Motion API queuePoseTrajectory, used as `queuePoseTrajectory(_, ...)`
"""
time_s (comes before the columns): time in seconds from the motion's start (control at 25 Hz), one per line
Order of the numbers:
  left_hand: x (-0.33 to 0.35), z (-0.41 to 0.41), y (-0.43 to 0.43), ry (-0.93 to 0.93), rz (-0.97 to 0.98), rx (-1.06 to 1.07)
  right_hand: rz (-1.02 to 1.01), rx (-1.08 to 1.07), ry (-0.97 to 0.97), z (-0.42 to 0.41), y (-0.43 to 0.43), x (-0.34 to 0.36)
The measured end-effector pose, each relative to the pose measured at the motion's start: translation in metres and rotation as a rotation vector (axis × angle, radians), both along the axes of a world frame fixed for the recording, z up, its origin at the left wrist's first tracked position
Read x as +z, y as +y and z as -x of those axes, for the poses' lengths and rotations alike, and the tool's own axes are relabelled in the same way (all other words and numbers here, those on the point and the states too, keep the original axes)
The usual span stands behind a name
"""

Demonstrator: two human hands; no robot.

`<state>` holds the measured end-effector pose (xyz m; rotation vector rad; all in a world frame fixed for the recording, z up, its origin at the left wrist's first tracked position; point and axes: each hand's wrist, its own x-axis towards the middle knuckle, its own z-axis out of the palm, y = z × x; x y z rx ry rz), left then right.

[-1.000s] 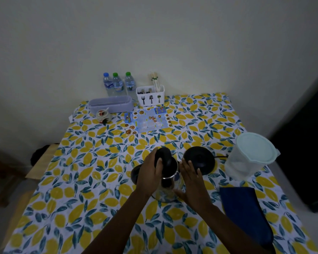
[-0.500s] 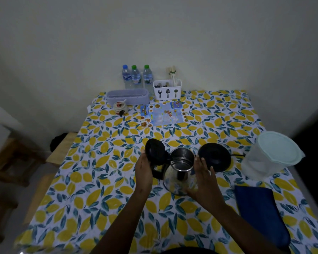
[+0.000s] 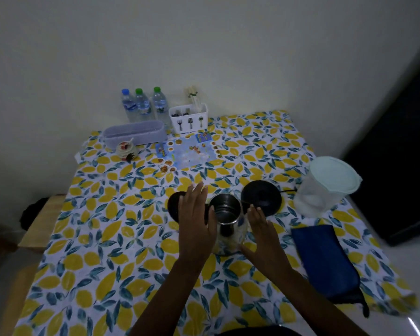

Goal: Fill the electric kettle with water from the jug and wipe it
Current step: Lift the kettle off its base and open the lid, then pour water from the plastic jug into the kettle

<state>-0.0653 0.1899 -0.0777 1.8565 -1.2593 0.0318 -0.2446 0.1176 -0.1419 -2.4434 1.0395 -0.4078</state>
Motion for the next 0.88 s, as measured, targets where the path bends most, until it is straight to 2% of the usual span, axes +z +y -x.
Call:
queuePoseTrajectory(0.08,-0.003,0.014,-0.014,0.008,0.007,-0.136,0.019,-0.080,0.008,0.019,0.002,-0.004)
queuePoseTrajectory(0.28,-0.018,0.065,-0.064,0.014,-0.164,-0.447,-0.014,-0.337,0.050,0.081,-0.011,-0.011)
queuePoseTrajectory(0.52,-0.027,0.129,-0.144,-0.094,-0.253,-0.674,-0.136,-0.671,-0.129,0.155,-0.065,-0.018)
queuePoseTrajectory(0.6,-0.023,0.151,-0.174,-0.118,-0.329,-0.723,-0.121,-0.734,-0.180,0.181,-0.095,-0.015)
queuePoseTrajectory(0.72,-0.019,0.181,-0.226,-0.190,-0.341,-0.757,-0.093,-0.803,-0.273,0.213,-0.154,-0.008)
queuePoseTrajectory(0.88,-0.010,0.220,-0.290,-0.312,-0.489,-0.689,-0.152,-0.773,-0.340,0.231,-0.239,0.002)
